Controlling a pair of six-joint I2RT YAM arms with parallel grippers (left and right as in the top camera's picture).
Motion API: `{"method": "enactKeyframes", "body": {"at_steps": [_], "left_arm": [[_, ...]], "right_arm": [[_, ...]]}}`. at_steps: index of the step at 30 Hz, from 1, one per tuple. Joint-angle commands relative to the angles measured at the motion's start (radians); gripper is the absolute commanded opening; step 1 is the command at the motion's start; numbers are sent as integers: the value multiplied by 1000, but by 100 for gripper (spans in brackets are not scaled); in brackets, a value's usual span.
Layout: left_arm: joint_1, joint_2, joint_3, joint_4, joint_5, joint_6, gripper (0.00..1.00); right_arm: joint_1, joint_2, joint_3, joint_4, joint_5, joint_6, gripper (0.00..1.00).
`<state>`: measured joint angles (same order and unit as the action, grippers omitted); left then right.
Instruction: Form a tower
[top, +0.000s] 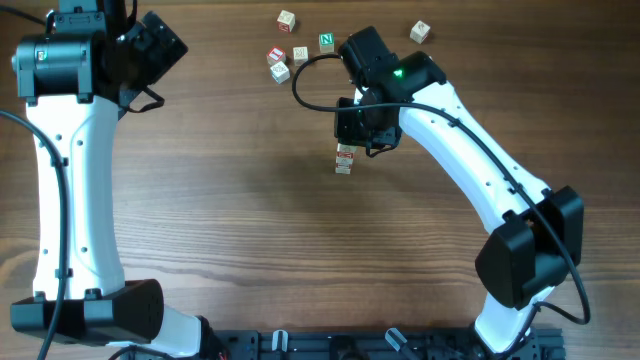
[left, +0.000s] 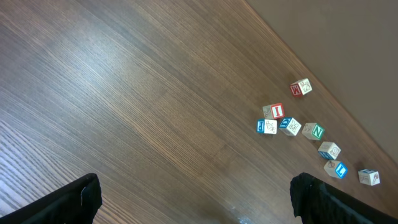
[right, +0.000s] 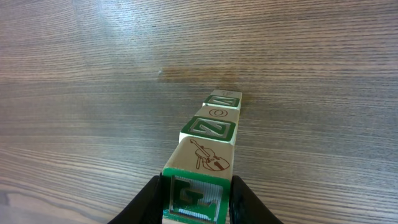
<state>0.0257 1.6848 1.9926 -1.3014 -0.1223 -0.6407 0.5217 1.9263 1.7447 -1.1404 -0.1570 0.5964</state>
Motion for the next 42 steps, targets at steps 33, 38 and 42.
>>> {"method": "enactKeyframes", "body": {"at_steps": [33,38,42], "left_arm": [[5,-2,0,3,-9,8,100],[5,-2,0,3,-9,8,100],[5,-2,0,3,-9,8,100]], "right_arm": [[-1,-67,7,-3,6,-20,17],[-1,-42,7,-3,10,-19,17],[-1,-35,7,-2,20,-20,17]]}}
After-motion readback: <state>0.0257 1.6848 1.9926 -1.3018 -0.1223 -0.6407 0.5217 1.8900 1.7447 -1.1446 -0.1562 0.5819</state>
